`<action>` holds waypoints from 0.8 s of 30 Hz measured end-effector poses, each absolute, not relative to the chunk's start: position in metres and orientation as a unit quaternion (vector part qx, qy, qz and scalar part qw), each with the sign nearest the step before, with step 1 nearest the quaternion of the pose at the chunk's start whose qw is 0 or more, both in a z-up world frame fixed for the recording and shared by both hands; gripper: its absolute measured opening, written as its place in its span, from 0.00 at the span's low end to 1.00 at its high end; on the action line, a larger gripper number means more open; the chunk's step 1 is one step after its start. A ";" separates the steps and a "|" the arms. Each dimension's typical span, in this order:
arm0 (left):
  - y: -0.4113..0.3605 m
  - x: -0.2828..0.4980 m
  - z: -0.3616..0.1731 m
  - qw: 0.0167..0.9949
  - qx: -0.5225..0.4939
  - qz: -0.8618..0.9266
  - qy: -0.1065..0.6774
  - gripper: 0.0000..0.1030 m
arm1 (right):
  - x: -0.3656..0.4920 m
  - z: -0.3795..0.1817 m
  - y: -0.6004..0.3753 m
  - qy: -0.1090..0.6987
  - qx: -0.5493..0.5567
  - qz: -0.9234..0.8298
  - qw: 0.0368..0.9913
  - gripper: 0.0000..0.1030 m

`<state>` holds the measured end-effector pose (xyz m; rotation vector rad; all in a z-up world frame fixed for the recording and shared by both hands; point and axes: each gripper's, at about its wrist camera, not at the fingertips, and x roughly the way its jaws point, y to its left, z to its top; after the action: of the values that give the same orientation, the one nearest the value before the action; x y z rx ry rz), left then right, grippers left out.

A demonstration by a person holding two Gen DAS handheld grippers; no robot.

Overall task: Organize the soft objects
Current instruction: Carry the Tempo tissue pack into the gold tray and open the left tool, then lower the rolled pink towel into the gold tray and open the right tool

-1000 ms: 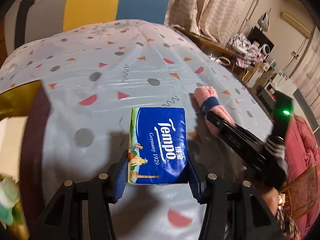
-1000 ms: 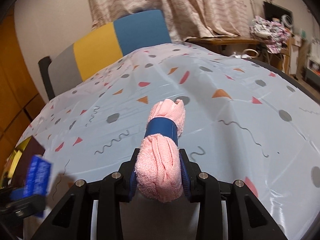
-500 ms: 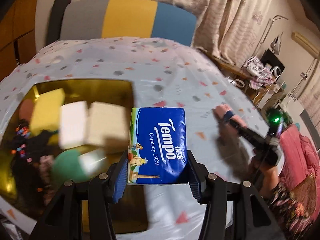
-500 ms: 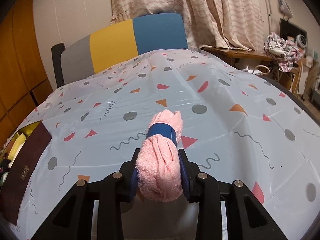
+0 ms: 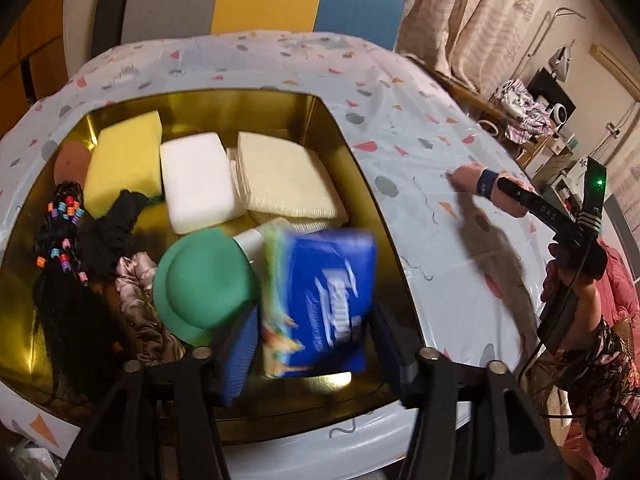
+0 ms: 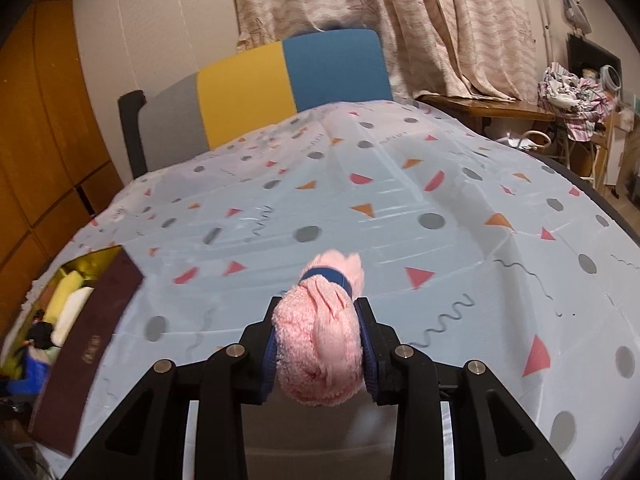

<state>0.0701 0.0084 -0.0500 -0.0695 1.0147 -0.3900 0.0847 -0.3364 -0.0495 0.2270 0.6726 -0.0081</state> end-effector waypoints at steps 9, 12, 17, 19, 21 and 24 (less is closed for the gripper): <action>0.037 0.058 -0.038 0.875 -0.076 -0.180 0.443 0.71 | 0.076 -0.016 -0.285 0.304 0.123 0.055 0.943 0.27; 0.044 0.056 -0.040 0.875 -0.101 -0.172 0.441 0.70 | 0.078 -0.009 -0.266 0.306 0.099 0.064 0.945 0.27; 0.049 0.046 -0.033 0.885 -0.115 -0.176 0.415 0.70 | 0.085 -0.019 -0.269 0.341 0.116 0.028 0.932 0.48; 0.048 0.043 -0.029 0.889 -0.113 -0.181 0.406 0.70 | 0.090 -0.033 -0.275 0.377 0.135 0.007 0.916 0.72; 0.046 0.042 -0.025 0.894 -0.106 -0.179 0.398 0.70 | 0.093 -0.046 -0.279 0.407 0.156 0.009 0.900 0.73; 0.043 0.038 -0.020 0.899 -0.101 -0.180 0.386 0.70 | 0.099 -0.063 -0.273 0.450 0.154 0.000 0.880 0.73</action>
<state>0.0382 0.0432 -0.0201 -0.2093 0.7988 -0.3729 0.0993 -0.2727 -0.0635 0.3203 0.9378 -0.0006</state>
